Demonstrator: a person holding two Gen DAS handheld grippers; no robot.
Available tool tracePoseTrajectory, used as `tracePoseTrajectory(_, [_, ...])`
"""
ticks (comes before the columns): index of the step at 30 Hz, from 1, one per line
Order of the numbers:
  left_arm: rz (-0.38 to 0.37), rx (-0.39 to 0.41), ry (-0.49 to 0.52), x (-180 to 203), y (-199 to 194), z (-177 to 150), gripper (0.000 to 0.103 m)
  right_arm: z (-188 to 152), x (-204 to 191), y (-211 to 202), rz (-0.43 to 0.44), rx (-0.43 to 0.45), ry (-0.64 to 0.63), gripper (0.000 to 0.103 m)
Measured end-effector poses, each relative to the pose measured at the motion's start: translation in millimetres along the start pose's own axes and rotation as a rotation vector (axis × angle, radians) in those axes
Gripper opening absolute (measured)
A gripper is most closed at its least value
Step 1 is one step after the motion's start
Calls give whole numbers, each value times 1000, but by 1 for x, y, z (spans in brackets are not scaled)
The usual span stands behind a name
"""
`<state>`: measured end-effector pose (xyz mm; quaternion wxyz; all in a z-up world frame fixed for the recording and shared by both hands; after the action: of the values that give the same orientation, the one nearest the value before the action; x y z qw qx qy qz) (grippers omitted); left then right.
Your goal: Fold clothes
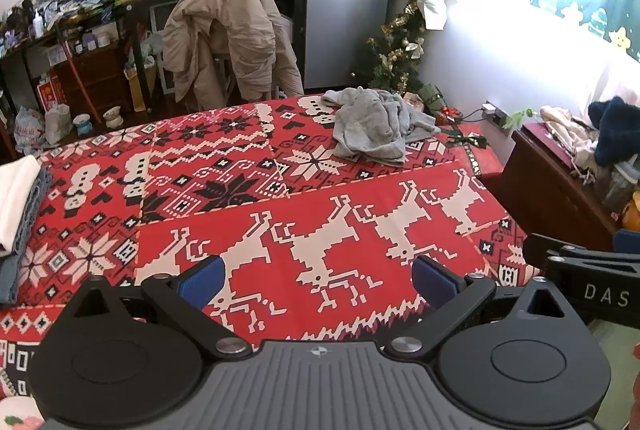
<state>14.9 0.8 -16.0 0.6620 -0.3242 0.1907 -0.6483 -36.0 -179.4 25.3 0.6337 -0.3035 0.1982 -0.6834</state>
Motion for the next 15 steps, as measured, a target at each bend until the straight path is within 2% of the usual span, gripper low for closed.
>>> tracePoseTrajectory(3, [-2, -4, -33, -4, 3, -1, 101, 0, 1, 0, 9, 12, 9, 102])
tracePoseTrajectory(8, [41, 5, -33, -6, 12, -4, 100, -2, 1, 3, -7, 33, 5, 102])
tracePoseTrajectory(15, [12, 4, -27, -10, 30, -5, 100, -4, -8, 20, 6, 39, -40, 102])
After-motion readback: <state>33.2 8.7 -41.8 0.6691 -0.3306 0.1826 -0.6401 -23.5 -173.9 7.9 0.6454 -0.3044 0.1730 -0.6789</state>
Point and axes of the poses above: each gripper's, at about its wrist camera, not at the fingertips, and y roughly the way its jaws point, x to its right, z to its top, the point moved 2 cm from there along y, roughly the way its jaws point, and after that the axes turned 10 degrees about -y, right-handed, at the moved point
